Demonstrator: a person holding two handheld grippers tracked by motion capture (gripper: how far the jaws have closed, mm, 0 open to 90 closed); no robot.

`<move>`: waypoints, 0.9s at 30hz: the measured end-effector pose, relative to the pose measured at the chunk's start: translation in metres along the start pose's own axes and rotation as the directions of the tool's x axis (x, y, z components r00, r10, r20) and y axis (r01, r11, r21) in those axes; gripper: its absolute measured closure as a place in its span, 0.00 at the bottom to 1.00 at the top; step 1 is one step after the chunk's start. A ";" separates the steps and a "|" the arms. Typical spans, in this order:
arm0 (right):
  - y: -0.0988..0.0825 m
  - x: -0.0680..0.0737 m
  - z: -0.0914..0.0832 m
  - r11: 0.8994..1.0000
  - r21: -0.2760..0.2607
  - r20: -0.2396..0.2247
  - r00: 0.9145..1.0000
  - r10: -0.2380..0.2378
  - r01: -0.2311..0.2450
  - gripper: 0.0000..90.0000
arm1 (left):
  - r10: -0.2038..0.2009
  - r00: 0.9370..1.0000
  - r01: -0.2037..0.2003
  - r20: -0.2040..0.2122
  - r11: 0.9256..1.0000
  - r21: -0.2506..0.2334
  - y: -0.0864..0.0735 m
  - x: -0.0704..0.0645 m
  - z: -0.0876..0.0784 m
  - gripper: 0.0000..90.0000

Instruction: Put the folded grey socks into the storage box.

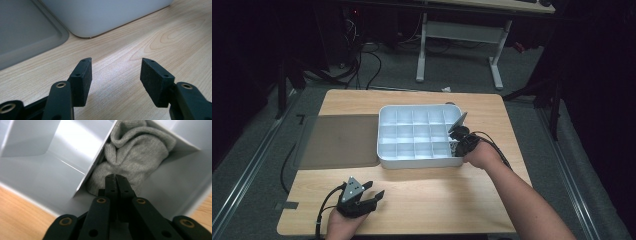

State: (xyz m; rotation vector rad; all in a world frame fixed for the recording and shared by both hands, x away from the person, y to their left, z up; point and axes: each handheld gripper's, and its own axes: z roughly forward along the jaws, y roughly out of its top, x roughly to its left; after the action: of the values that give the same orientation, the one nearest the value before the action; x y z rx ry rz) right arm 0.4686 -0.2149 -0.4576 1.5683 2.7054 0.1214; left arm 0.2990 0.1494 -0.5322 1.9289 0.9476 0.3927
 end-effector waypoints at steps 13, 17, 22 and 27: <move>0.015 -0.012 -0.025 0.997 -0.077 0.041 0.999 0.009 -0.006 1.00 | -0.004 1.000 0.004 0.003 1.000 0.004 0.000 0.000 0.000 0.48; 0.022 -0.010 -0.010 0.998 -0.060 0.053 0.998 0.015 -0.011 1.00 | -0.007 1.000 0.007 0.006 1.000 0.009 0.000 0.001 0.000 0.48; 0.028 -0.007 0.005 1.000 -0.025 0.078 0.997 -0.010 0.012 1.00 | -0.009 1.000 0.009 0.004 1.000 0.007 0.000 0.001 0.000 0.48; 0.031 -0.007 0.011 1.000 -0.002 0.076 0.997 -0.005 0.005 1.00 | -0.007 1.000 0.006 0.005 1.000 0.008 0.000 0.001 0.000 0.48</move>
State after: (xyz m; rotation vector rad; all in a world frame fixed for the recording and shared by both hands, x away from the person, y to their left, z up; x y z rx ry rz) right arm 0.4989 -0.2047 -0.4667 1.5329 2.6498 0.0637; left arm 0.2997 0.1496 -0.5324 1.9330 0.9535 0.3807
